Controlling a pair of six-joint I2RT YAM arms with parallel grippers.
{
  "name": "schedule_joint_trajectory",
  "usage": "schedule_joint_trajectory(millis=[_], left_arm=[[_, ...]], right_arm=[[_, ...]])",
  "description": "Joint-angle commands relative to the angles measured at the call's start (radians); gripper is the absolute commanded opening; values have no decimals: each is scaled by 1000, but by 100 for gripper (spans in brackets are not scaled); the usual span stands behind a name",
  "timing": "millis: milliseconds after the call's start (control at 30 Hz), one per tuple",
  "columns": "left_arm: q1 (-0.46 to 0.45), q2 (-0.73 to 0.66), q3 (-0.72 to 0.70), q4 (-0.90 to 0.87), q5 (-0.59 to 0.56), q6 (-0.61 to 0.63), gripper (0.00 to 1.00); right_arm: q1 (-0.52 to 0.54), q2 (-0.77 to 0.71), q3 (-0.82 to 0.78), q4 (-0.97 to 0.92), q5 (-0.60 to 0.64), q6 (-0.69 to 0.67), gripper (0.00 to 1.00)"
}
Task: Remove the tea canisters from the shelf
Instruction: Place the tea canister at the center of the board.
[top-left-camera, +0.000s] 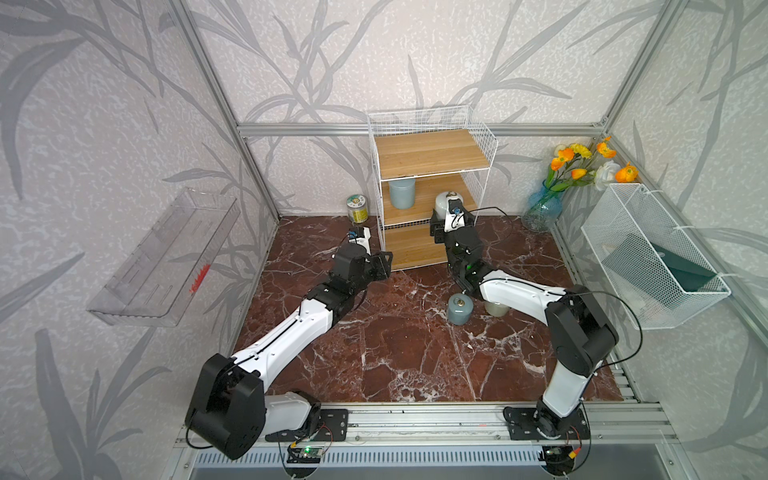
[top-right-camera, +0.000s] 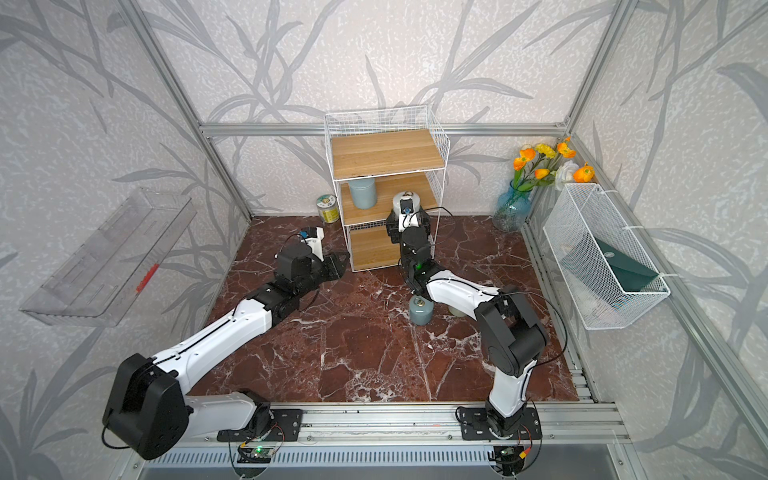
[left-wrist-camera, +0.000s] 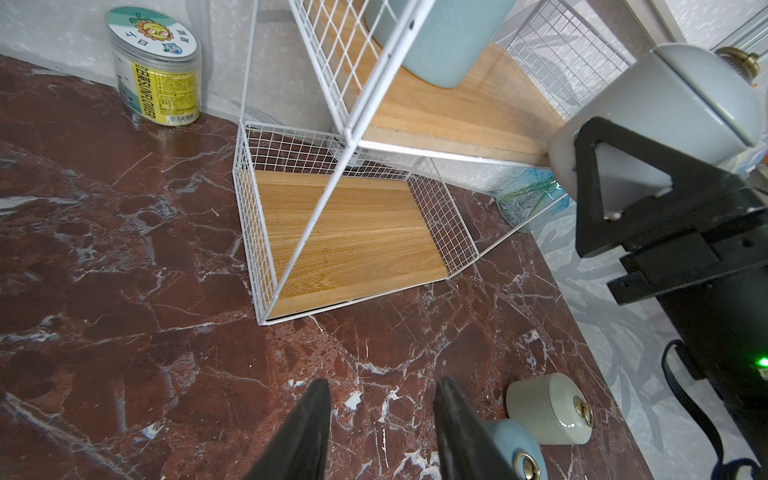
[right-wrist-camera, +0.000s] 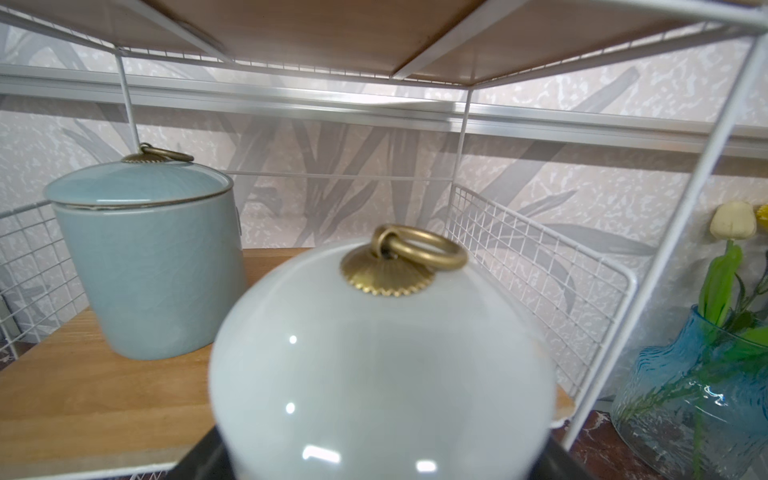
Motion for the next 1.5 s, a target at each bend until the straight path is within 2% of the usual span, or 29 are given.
schedule_joint_trajectory(millis=[0,300,533,733,1100,1300,1467], left_arm=[[4,9,-5,20,8,-8,43],[3,13,-1,24,11,-7,43],[3,-1,-2,7,4,5,42],[5,-87,-17,-24,-79,40,44],[23,-260,-62,-113,-194,77,47],[31,-335,-94,-142,-239,72,50],[36,-335,-88,-168,-238,74,50]], right_arm=[[10,-71,-18,64,-8,6,49],[87,-178,-126,99,20,-51,49],[143,-243,-199,68,24,3,50],[241,-280,-280,13,33,86,50],[437,-262,-377,-91,114,191,50],[484,-197,-391,-138,125,278,50],[494,-116,-376,-131,102,313,51]])
